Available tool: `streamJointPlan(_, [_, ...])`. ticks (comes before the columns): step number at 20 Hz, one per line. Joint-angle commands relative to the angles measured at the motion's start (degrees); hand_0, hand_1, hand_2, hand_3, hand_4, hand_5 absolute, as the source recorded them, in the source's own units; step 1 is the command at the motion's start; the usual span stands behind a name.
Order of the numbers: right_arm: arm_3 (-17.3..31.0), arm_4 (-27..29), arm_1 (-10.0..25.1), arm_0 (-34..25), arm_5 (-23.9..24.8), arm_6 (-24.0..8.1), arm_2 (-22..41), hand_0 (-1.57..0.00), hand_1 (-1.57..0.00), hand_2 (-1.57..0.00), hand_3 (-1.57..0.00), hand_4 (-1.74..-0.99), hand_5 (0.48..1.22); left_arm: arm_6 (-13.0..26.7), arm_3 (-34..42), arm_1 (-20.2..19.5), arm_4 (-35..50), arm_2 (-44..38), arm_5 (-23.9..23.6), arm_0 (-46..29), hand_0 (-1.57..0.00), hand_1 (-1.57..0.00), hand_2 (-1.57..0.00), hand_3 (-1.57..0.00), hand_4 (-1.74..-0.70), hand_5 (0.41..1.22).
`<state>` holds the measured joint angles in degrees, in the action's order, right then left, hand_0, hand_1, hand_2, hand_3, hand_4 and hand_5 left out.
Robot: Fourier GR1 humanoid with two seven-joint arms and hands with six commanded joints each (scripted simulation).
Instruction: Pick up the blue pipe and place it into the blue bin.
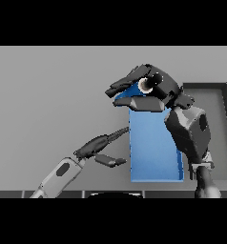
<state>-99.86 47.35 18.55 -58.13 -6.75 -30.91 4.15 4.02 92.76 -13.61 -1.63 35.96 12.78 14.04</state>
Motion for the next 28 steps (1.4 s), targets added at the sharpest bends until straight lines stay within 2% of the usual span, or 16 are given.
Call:
streamJointPlan(1, [2.48, -1.46, 1.12, -1.15, 0.20, 0.39, -1.04, -1.57, -1.57, -1.57, -1.57, -1.732, 1.117, -0.02, 0.12, -0.17, 0.56, 0.05, 0.54, -0.40, 0.00, 0.00, 0.00, 0.00, -0.91, 0.492])
streamJointPlan(2, [5.68, -2.86, 2.37, -1.74, 0.39, 0.57, -2.38, -1.57, -1.57, -1.57, -1.57, -1.734, 1.127, 0.17, -0.53, 0.02, 0.55, -0.17, 0.44, -0.21, 0.00, 0.00, 0.00, 0.00, -0.91, 0.491])
streamJointPlan(6, [12.15, -7.36, 5.58, 3.00, 0.41, -0.48, -5.13, -1.57, -1.57, -1.57, -1.57, -1.738, 1.129, 0.67, 0.32, 0.27, 1.47, -0.89, 0.18, 0.12, 0.00, 0.00, 0.00, 0.00, -0.91, 0.487])
streamJointPlan(7, [13.03, -7.42, 6.00, 4.71, 0.22, -1.45, -5.67, -1.57, -1.57, -1.57, -1.57, -1.739, 1.124, 0.93, 0.35, -0.12, 1.82, -1.01, 0.48, -0.21, 0.00, 0.00, 0.00, 0.00, -0.91, 0.489])
streamJointPlan(9, [14.16, -9.52, 5.74, 9.84, 0.50, -1.44, -5.99, -1.57, -1.57, -1.57, -1.57, -1.740, 1.117, 1.28, 0.31, 0.03, 1.56, -0.80, 0.38, -0.36, 0.00, 0.00, 0.00, 0.00, -0.90, 0.489])
streamJointPlan(13, [13.60, -13.02, 4.85, 17.46, 3.07, -4.03, -4.62, -1.57, -1.57, -1.57, -1.57, -1.740, 1.120, 1.96, -0.58, 0.61, 1.18, -0.82, -0.02, -0.03, 0.00, 0.00, 0.00, 0.00, -0.89, 0.474])
streamJointPlan(16, [15.14, -11.59, 6.51, 23.23, 6.37, -4.03, -0.91, -1.57, -1.57, -1.57, -1.57, -1.741, 1.120, 0.38, -0.60, -0.16, 1.44, -1.20, 0.33, -0.46, 0.00, 0.00, 0.00, 0.00, -0.89, 0.466])
streamJointPlan(18, [15.65, -8.99, 9.71, 26.03, 8.56, -4.03, 4.29, -1.57, -1.57, -1.57, -1.57, -1.741, 1.122, 0.58, -1.01, 0.25, 1.36, -1.14, 0.31, 0.00, 0.00, 0.00, 0.00, 0.00, -0.88, 0.463])
streamJointPlan(22, [16.35, -6.99, 13.53, 31.79, 9.99, -4.03, 11.23, -1.57, -1.57, -1.57, -1.57, -1.591, 1.114, 0.99, -0.36, 0.50, 1.37, -0.91, -0.10, -0.50, 0.00, 0.00, 0.00, 0.00, -0.88, 0.460])
streamJointPlan(23, [17.56, -5.01, 15.72, 31.72, 11.32, -4.03, 14.30, -1.57, -1.57, -1.57, -1.33, -1.599, 1.110, 1.05, -0.54, 0.53, 1.20, -0.77, -0.12, -0.64, 0.00, 0.00, 0.00, 0.00, -0.89, 0.457])
streamJointPlan(24, [19.07, -1.98, 17.79, 30.72, 14.08, -4.03, 18.37, -1.56, -1.46, -1.39, -1.12, -1.547, 1.133, 1.40, -0.70, 1.06, 0.98, -0.53, -0.31, -0.40, 0.00, 0.00, 0.00, 0.00, -0.89, 0.455])
streamJointPlan(26, [21.32, 5.30, 21.24, 28.69, 17.00, -4.03, 25.42, -1.04, -0.93, -0.89, -0.72, -1.455, 1.164, 1.53, 0.20, 0.66, 1.15, -0.49, -0.29, -0.92, 0.00, 0.00, 0.00, 0.00, -0.89, 0.454])
streamJointPlan(27, [22.44, 8.73, 23.39, 27.07, 18.64, -4.03, 29.41, -0.84, -0.75, -0.71, -0.57, -1.392, 1.176, 1.09, 0.48, 0.62, 1.12, -0.46, -0.33, -1.03, 0.00, 0.00, 0.00, 0.00, -0.89, 0.453])
streamJointPlan(28, [23.04, 10.77, 23.80, 26.07, 19.10, -4.03, 31.50, -0.67, -0.60, -0.57, -0.46, -1.338, 1.157, 2.09, -0.30, 0.79, 1.17, -0.84, -0.37, -0.22, 0.00, 0.00, 0.00, 0.00, -0.89, 0.454])
